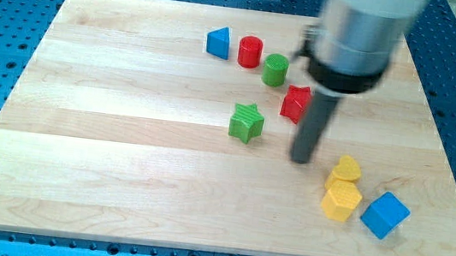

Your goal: Push the green star into the red star

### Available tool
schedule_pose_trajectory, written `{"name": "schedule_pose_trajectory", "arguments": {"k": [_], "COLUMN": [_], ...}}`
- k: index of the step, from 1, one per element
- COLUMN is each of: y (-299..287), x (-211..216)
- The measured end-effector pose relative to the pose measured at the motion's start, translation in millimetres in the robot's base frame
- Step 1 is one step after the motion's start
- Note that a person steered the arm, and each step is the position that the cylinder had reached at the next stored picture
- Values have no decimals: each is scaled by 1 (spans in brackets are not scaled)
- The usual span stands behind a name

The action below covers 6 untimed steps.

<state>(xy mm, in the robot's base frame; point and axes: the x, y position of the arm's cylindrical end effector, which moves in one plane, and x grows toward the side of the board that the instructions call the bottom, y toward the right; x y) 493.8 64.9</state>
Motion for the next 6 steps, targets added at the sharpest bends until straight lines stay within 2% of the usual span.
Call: {"name": "schedule_pose_trajectory", "arguments": {"k": [1, 2, 3, 4, 5, 6], "y": [-105, -120, -71, -35, -28, -10], "x": [0, -32, -49, -47, -48, -65]}}
